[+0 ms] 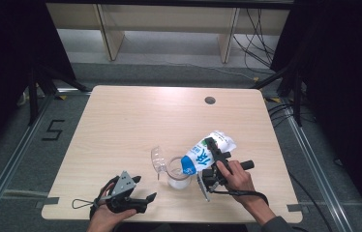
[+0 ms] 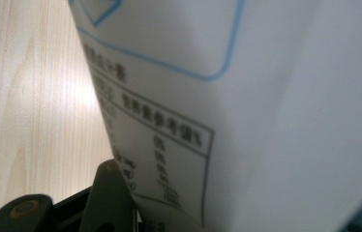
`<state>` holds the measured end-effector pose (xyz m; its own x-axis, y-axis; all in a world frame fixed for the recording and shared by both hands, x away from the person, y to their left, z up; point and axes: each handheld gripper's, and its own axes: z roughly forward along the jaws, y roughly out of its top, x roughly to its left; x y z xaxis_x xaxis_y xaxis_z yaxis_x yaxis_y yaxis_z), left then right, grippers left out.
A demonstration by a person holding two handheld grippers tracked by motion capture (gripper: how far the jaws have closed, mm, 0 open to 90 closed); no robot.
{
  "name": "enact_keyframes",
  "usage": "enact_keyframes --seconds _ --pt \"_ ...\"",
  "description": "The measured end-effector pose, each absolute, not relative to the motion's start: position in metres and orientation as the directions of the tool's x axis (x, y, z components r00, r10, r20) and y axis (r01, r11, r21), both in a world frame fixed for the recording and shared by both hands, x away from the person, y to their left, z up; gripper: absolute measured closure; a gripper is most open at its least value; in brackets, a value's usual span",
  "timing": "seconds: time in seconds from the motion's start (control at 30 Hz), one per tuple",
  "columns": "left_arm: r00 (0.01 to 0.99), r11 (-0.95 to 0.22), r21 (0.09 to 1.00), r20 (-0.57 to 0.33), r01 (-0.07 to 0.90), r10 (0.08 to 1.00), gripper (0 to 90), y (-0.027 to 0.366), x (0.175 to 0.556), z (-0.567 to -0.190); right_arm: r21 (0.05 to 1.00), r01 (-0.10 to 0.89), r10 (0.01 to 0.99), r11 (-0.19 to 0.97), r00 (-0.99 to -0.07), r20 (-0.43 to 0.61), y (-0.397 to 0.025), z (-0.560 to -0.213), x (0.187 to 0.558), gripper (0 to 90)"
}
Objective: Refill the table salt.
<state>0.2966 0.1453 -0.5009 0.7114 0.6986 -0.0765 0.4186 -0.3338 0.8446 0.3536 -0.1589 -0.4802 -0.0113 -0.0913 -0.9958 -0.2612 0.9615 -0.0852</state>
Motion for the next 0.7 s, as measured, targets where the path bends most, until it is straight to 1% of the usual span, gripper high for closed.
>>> enact_keyframes --seconds 0.03,0.1,0.13,0.2,0.23,0.27,0.33,0.37,0.43,0.47,0.53,0.7 --pt "0.712 -0.335 0.844 -0.076 0.419 0.698 19.3 0.1453 0.2966 -0.5008 -0.067 -0.255 -0.073 0.965 -0.013 -0.997 -0.1593 -0.4814 0.3529 55.5" --pt "0.712 -0.335 0.844 -0.076 0.418 0.698 19.3 0.1454 0.2966 -0.5007 -0.134 -0.279 -0.136 0.951 0.015 -0.991 -0.1577 -0.4767 0.354 55.8" --pt "0.712 -0.335 0.844 -0.075 0.418 0.698 19.3 0.1454 0.2967 -0.5008 -0.135 -0.279 -0.136 0.951 0.014 -0.991 -0.1577 -0.4767 0.3539 56.0" --pt "0.708 -0.331 0.844 -0.079 0.422 0.701 19.4 0.145 0.2964 -0.501 -0.123 -0.279 -0.125 0.953 0.01 -0.992 -0.1581 -0.4775 0.3541 56.2" --pt "0.704 -0.317 0.844 -0.097 0.432 0.703 19.3 0.1443 0.2961 -0.5017 -0.125 -0.279 -0.127 0.952 0.01 -0.992 -0.1581 -0.4773 0.3542 56.3" --pt "0.706 -0.325 0.844 -0.087 0.428 0.703 19.3 0.1446 0.2961 -0.5012 -0.065 -0.257 -0.071 0.964 -0.015 -0.997 -0.1594 -0.4817 0.3531 56.4" --pt "0.713 -0.336 0.845 -0.074 0.417 0.697 19.3 0.1453 0.2967 -0.5008 -0.096 -0.269 -0.101 0.959 -0.007 -0.995 -0.1587 -0.4795 0.3539 56.7" --pt "0.712 -0.335 0.844 -0.075 0.418 0.698 19.3 0.1453 0.2966 -0.5008 -0.081 -0.263 -0.086 0.961 -0.008 -0.996 -0.1591 -0.4809 0.3533 56.8" --pt "0.712 -0.335 0.844 -0.075 0.418 0.698 19.3 0.1453 0.2966 -0.5008 -0.141 -0.282 -0.141 0.949 0.018 -0.99 -0.1575 -0.4766 0.3537 56.9" --pt "0.712 -0.336 0.844 -0.075 0.418 0.698 19.3 0.1453 0.2966 -0.5009 -0.077 -0.263 -0.082 0.962 -0.011 -0.997 -0.1588 -0.481 0.3528 57.0" --pt "0.712 -0.335 0.845 -0.075 0.417 0.698 19.3 0.1451 0.2966 -0.5009 -0.074 -0.277 -0.079 0.958 -0.005 -0.997 -0.159 -0.4819 0.3534 57.1" --pt "0.712 -0.334 0.845 -0.076 0.418 0.698 19.3 0.1451 0.2966 -0.501 -0.058 -0.271 -0.065 0.961 -0.016 -0.998 -0.1588 -0.483 0.3525 57.4"
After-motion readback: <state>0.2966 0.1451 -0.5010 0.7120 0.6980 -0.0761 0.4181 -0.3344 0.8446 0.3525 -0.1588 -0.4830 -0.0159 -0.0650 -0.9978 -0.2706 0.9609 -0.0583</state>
